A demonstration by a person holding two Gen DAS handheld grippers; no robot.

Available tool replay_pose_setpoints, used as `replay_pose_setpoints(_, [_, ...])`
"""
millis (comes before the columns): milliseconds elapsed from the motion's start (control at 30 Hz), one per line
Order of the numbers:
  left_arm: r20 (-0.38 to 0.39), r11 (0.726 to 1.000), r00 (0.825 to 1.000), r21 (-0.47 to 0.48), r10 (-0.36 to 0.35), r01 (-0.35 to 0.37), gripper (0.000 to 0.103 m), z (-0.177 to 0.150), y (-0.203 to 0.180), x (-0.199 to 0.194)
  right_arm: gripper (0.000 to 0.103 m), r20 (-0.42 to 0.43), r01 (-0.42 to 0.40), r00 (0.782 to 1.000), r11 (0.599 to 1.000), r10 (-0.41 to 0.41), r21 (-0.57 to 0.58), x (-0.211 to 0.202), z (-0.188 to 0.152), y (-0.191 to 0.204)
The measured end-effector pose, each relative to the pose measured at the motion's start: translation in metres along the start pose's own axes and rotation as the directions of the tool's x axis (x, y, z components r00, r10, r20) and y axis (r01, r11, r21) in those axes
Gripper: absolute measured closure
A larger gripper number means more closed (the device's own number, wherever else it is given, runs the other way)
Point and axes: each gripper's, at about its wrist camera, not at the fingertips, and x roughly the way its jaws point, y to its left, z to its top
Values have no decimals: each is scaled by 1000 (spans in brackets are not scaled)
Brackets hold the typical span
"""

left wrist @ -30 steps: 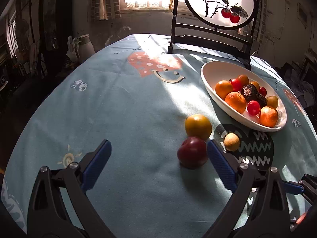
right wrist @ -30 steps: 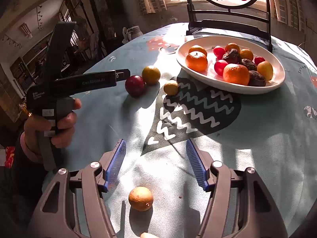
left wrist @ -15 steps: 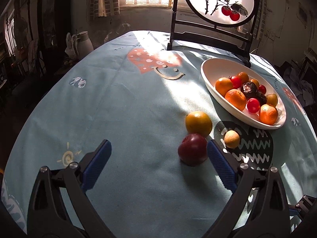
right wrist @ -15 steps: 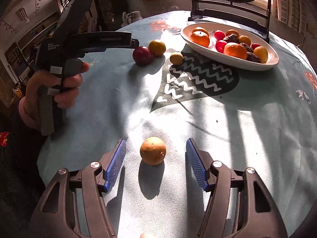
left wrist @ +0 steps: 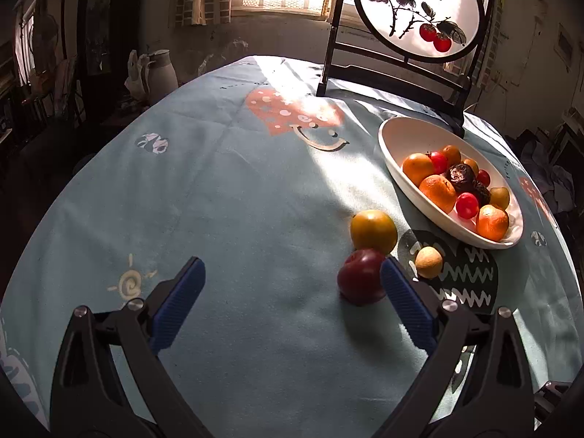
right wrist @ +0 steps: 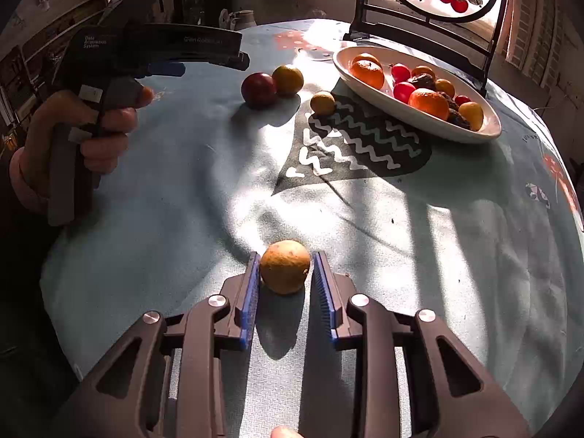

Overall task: Organize fruits
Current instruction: 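Move both tools back and close the right tool on a small tan fruit, then lift the tan fruit with the right tool while the left tool grasps a dark red plum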

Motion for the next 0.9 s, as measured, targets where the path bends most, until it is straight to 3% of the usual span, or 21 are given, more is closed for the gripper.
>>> replay_pose_setpoints(133, [10, 999, 1000, 44, -18, 18, 5, -3, -9, -1, 76, 45, -33, 999, 995, 29, 94, -4, 8, -19])
replay_pose_setpoints(267, [33, 987, 999, 159, -34, 28, 6, -9, -30, -3, 76, 170, -66, 985, 976, 30, 206, -13, 27, -50])
replay_pose_setpoints(367, [43, 972, 999, 236, -33, 22, 9, -14, -42, -2, 76, 216, -68, 976, 965, 12, 255, -12, 32, -66])
replay_pose_setpoints(600, [11, 956, 1000, 294, 7, -10, 35, -11, -53, 19, 76, 227, -132, 972, 946, 65, 296, -9, 28, -76])
replay_pose_setpoints(833, [-42, 957, 999, 289, -13, 24, 38, -10, -53, 31, 76, 223, -129, 973, 946, 63, 297, -9, 26, -76])
replay_pose_setpoints(900, [-66, 954, 998, 296, -22, 41, 51, -12, -55, 35, 76, 216, -130, 974, 944, 64, 303, -8, 26, -77])
